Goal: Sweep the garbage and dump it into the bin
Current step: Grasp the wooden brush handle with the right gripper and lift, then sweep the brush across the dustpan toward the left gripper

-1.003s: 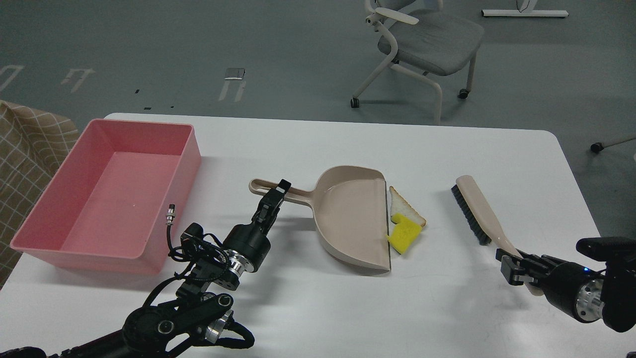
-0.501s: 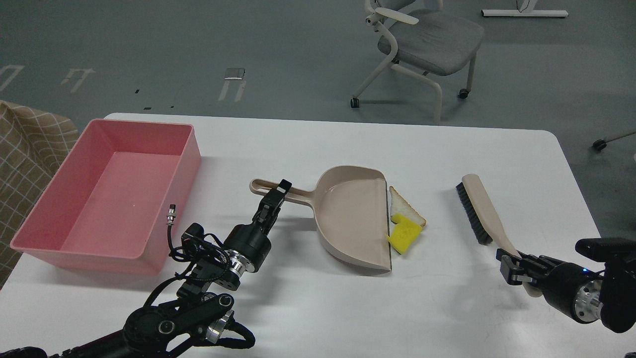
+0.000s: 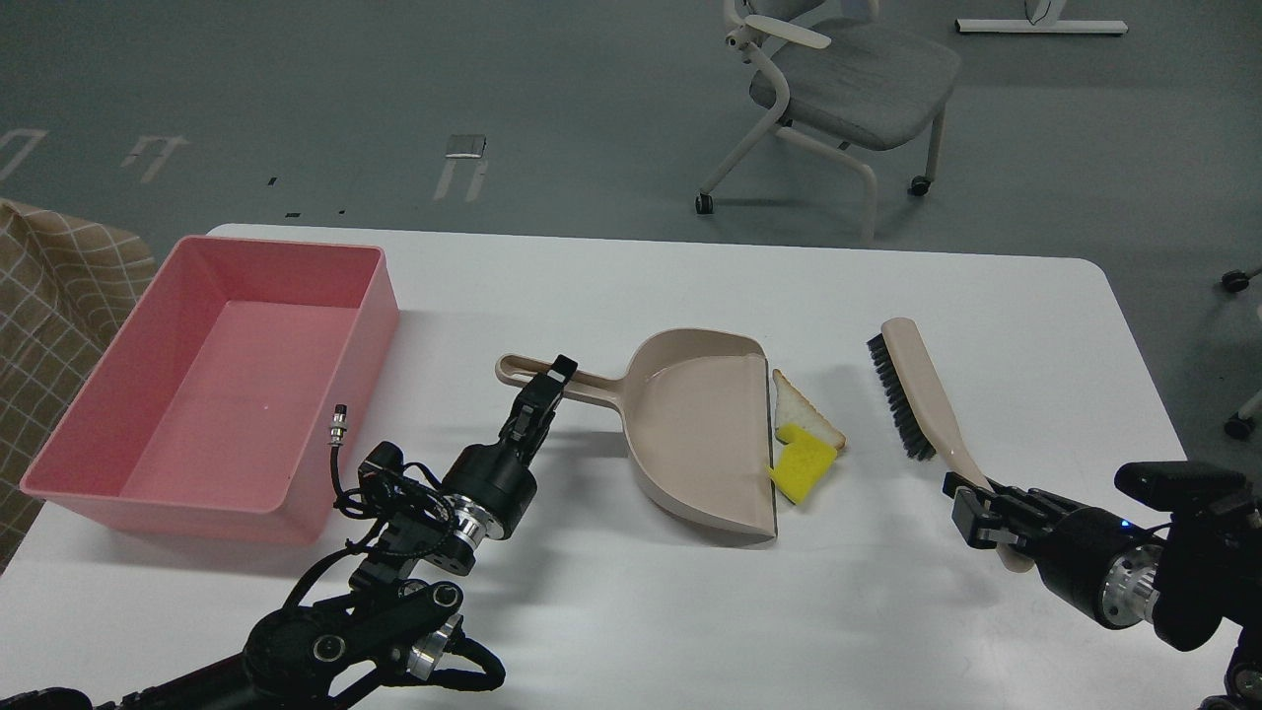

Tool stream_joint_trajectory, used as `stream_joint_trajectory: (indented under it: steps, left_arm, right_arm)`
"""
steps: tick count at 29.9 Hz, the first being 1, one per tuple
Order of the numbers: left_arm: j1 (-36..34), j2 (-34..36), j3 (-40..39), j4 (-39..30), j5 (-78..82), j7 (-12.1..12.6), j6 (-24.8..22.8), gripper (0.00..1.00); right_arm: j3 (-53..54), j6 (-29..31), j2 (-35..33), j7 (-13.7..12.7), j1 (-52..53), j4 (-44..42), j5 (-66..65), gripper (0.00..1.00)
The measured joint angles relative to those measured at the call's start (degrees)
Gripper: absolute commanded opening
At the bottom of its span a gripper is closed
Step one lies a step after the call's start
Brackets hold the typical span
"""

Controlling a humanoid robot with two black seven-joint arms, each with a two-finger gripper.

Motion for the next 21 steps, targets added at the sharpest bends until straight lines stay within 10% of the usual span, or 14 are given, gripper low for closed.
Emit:
stream_joint_trajectory:
  steps: [21]
  left_arm:
    - [-0.29, 0.27, 0.13, 0.19, 0.00, 0.00, 0.00, 0.23]
  right_arm:
    - [-6.67, 0.00, 2.48, -3.61, -1.57, 0.00, 0.01, 0.00]
